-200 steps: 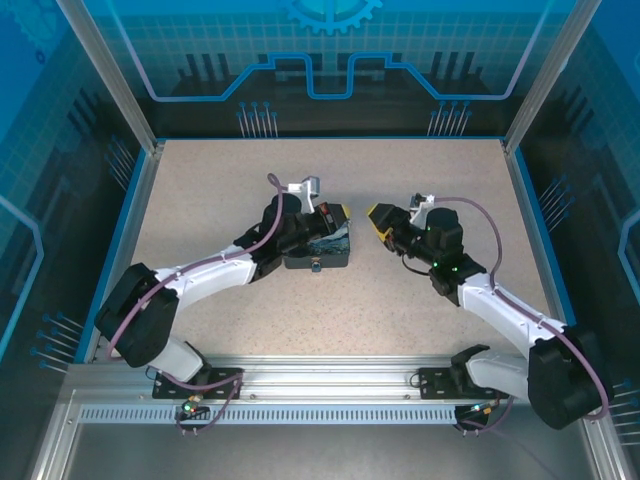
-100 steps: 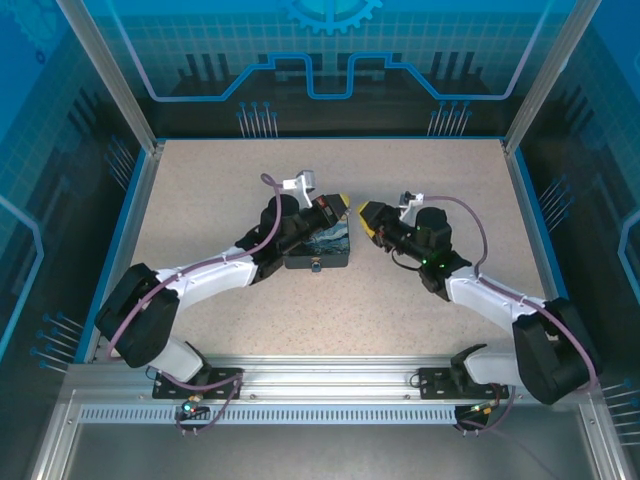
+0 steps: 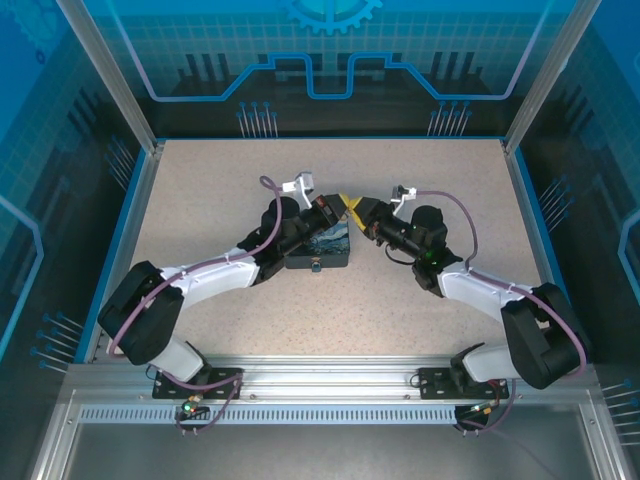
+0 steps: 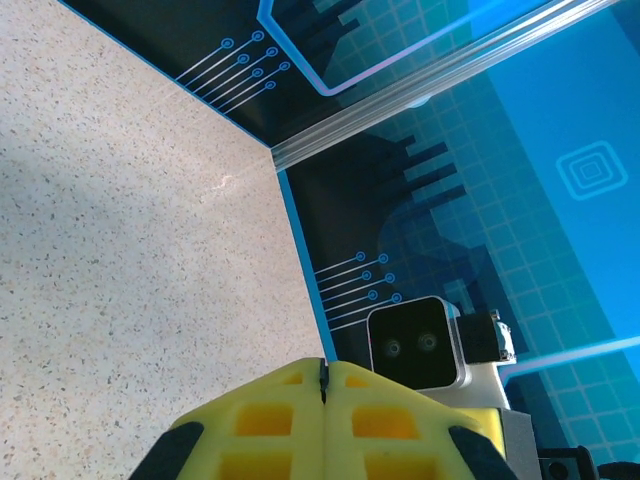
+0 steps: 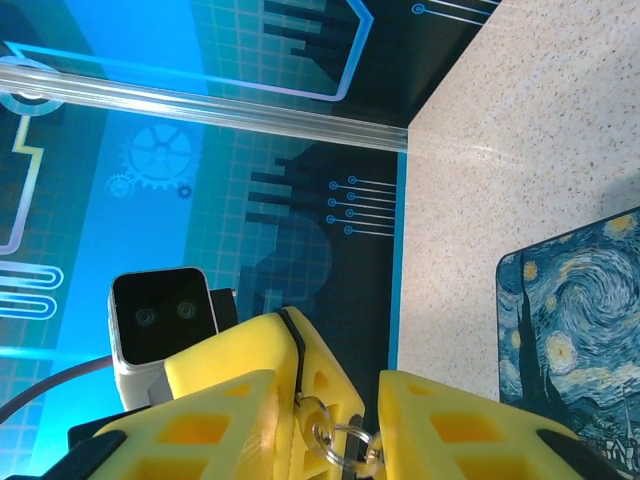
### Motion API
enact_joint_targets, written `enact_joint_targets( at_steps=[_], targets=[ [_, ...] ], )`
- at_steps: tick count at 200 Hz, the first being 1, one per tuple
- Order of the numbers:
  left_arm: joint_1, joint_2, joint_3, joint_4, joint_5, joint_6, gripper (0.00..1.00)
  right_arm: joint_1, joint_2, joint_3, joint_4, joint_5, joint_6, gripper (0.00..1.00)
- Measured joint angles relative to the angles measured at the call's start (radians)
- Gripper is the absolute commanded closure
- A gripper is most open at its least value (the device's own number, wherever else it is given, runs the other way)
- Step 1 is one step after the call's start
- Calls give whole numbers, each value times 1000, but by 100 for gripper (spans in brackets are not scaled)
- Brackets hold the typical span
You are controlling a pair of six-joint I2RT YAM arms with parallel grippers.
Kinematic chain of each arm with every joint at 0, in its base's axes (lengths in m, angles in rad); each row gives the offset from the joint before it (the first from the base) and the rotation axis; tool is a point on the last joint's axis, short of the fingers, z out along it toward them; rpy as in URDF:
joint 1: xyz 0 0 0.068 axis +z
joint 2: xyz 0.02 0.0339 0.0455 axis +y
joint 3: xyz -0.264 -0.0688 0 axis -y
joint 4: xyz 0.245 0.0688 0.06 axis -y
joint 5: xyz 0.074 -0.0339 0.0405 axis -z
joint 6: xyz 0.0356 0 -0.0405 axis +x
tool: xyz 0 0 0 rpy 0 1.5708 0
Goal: Unlock the padlock with the key
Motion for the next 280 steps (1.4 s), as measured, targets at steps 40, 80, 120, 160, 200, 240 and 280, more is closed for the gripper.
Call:
enact_joint_targets(
  at_steps=[40,80,120,160,200,240,280],
  targets=[
    [0,13,0,24,-6,-19,100,1,0,2,12,-16,5,81],
    [0,15,-1,31,-12,-34,100,3,11,2,19,-24,10,96],
    [0,15,-1,31,-19,-45,82,3,13,3,22,-23,8,100],
    [30,12,-2,-14,12,-62,43,-3,4,6,-22,-54,-30,100],
    [132,-26,16,-177,97,-54,42,-41,-25,1,-84,-96,-77,100],
    [149,-31,99,-325,217,-5,44,-64,-32,-13,-111,-141,-109,100],
    [148,-41,100,-392,273,23,44,-66,-55,-16,-169,-155,-145,100]
  ],
)
